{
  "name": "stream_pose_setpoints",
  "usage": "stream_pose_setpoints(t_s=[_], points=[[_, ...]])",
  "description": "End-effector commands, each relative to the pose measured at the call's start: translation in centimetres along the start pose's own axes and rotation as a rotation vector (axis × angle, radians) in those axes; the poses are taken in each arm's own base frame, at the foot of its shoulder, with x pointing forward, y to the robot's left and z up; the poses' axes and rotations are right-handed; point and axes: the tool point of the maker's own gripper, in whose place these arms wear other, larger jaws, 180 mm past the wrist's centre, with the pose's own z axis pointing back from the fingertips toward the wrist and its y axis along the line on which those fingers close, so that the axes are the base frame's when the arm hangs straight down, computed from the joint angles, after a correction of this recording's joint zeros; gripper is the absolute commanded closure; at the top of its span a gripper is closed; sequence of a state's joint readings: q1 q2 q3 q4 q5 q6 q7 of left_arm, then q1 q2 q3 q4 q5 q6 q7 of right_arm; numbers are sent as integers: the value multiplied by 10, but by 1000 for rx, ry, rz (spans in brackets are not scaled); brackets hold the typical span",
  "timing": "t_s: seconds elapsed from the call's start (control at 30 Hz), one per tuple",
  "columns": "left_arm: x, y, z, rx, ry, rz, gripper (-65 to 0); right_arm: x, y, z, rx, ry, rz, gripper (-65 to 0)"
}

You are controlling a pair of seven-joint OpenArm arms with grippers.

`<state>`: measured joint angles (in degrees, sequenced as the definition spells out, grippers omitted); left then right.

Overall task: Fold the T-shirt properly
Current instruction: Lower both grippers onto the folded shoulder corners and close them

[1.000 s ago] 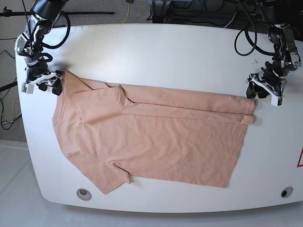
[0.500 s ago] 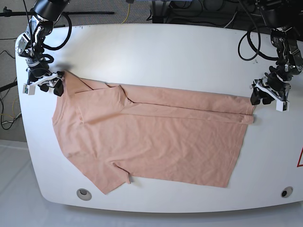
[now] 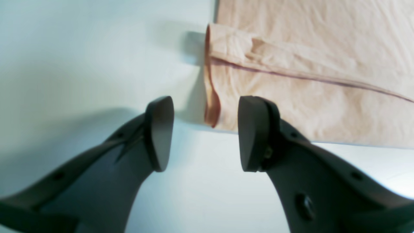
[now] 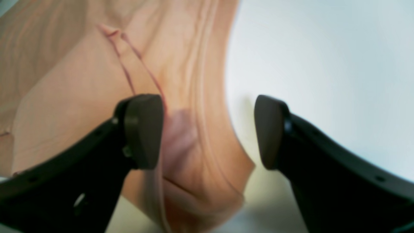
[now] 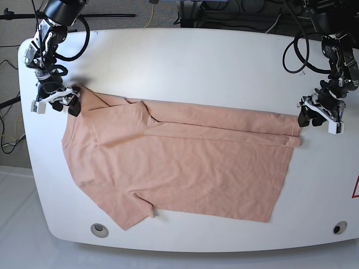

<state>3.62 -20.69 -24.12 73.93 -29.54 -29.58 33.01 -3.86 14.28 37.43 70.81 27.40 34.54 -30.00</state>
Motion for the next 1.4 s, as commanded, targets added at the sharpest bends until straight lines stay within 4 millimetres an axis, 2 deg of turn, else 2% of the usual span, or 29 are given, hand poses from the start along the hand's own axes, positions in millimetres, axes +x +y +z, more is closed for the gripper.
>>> stream_pose_setpoints(t_s=[0.0, 0.23, 0.37, 0.5, 0.77, 0.83, 0.9, 1.1, 1.17, 1.37], points=[[18, 6, 3, 6, -51, -8, -292, 0, 3, -2, 8, 18, 10, -421], [3, 9, -1, 4, -15, 26, -255, -1, 8, -5, 21, 14, -3, -421], [-7, 9, -3, 1, 19, 40, -157, -1, 7, -5, 20, 15, 0, -416], [-19, 10, -3, -10, 50, 58, -119, -4, 5, -3, 23, 16, -4, -418], [-18, 11, -2, -6, 40, 58, -162, -8, 6, -5, 27, 26, -14, -422], [-22, 15, -2, 9, 42, 65, -219, -7, 7, -6, 25, 21, -8, -416], [-22, 16, -2, 11, 39, 67, -247, -7, 7, -6, 25, 22, -9, -413], [-26, 16, -1, 8, 52, 72, -275, -9, 9, -6, 30, 26, -9, -398], [-24, 16, -1, 6, 55, 66, -303, -7, 10, -5, 27, 21, -13, -400], [-26, 15, -1, 4, 63, 64, -304, -9, 11, -5, 31, 26, -14, -394]])
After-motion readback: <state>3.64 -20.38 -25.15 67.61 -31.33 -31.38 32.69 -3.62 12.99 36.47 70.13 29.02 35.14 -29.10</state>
